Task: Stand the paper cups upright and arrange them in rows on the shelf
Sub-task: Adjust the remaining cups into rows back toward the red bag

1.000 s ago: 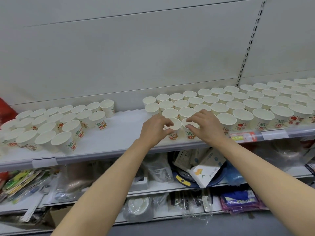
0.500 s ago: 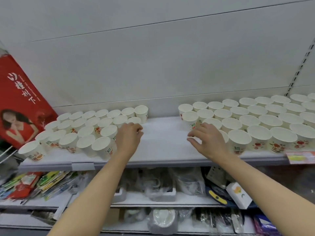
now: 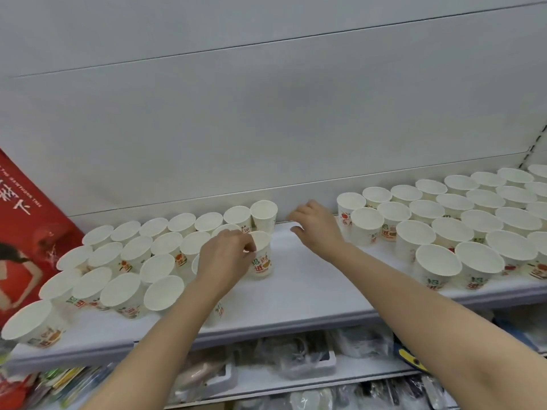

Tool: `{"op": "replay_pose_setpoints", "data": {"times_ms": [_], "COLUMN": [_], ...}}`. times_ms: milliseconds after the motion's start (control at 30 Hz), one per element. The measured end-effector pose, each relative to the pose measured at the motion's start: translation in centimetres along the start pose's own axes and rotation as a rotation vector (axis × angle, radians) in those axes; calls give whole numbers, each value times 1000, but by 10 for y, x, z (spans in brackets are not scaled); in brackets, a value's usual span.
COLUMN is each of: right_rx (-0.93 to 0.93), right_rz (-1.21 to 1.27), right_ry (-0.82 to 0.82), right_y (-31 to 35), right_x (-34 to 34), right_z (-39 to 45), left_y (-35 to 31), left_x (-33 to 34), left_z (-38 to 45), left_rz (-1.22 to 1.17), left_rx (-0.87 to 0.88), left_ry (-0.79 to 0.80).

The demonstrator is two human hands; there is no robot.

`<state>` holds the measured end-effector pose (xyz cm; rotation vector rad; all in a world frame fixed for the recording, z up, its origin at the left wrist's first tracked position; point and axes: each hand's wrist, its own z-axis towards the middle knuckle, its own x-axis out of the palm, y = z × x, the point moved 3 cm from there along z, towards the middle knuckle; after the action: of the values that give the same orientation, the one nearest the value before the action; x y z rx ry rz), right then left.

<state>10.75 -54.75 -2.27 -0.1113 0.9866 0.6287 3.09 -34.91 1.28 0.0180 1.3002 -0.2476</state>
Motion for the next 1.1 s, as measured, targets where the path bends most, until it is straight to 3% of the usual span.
{"op": "replay_pose_setpoints", "data": {"times_ms": [233, 533, 667, 867, 1100], "right_rx": [-59, -30, -25, 43, 88], "right_rz": [-81, -50, -44, -156, -177], "right_ry": [146, 170, 211, 126, 165], "right_y": [9, -4, -13, -61, -82], "right_x": [36, 51, 39, -5, -10], "right_z": [45, 59, 58, 33, 16], "left_y": [24, 27, 20, -12, -46], "left_x": [-13, -9, -9, 20, 37], "left_z": [1, 20, 37, 51, 76], "left_rz": [-101, -88, -94, -164, -173], "left_rx": [-1, -25, -38, -39, 12], "left_ry": [-20, 12, 0, 42, 56]}}
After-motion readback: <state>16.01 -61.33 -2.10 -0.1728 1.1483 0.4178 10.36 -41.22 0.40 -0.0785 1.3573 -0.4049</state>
